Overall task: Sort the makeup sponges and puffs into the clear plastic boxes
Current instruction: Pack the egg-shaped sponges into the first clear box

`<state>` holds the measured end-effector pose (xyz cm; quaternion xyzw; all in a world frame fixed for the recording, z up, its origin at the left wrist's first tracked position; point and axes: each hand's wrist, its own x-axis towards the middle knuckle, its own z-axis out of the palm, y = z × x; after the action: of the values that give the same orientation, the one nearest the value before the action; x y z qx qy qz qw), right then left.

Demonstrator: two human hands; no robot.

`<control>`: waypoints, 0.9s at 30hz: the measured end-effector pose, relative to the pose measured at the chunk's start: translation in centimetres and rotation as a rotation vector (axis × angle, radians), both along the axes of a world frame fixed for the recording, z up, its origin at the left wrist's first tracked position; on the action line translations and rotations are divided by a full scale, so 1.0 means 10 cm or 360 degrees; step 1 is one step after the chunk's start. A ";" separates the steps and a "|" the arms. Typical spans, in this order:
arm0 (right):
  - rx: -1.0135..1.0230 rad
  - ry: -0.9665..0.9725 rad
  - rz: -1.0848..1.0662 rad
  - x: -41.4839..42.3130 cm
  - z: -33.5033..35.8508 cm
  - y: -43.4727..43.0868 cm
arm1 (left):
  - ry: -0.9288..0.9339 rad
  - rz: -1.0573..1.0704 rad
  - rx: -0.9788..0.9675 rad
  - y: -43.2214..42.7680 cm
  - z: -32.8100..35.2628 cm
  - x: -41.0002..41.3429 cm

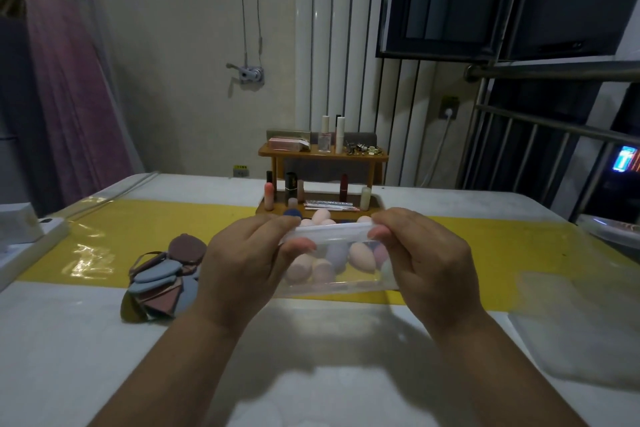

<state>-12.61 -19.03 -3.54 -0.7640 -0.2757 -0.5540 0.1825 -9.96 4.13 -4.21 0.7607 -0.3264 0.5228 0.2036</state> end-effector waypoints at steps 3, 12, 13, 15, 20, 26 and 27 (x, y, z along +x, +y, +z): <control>0.0137 0.0033 -0.0016 0.01 -0.02 0.01 | 0.0269 -0.0100 -0.0297 -0.06 0.01 -0.04; 0.0355 0.0064 0.0008 0.05 -0.06 0.07 | 0.1611 -0.1030 -0.1290 -0.08 -0.04 0.08; 0.0355 0.0070 -0.0007 0.05 -0.07 0.06 | 0.1682 -0.1075 -0.1331 -0.08 -0.04 0.08; 0.0350 0.0074 -0.0032 0.06 -0.07 0.01 | 0.1759 -0.1109 -0.1383 -0.08 -0.02 0.08; 0.0426 0.0107 -0.0040 0.06 -0.05 -0.04 | 0.1837 -0.1098 -0.1245 -0.04 0.00 0.09; 0.0547 0.0239 0.0023 0.08 -0.04 -0.05 | 0.2054 -0.1387 -0.1237 0.07 -0.05 0.17; 0.0571 0.0254 0.0036 0.08 -0.04 -0.04 | 0.2067 -0.1453 -0.1310 0.08 -0.07 0.19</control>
<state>-11.85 -19.42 -3.99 -0.7577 -0.1656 -0.5298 0.3432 -8.08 4.91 -4.91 0.5695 -0.2042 -0.0673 0.7934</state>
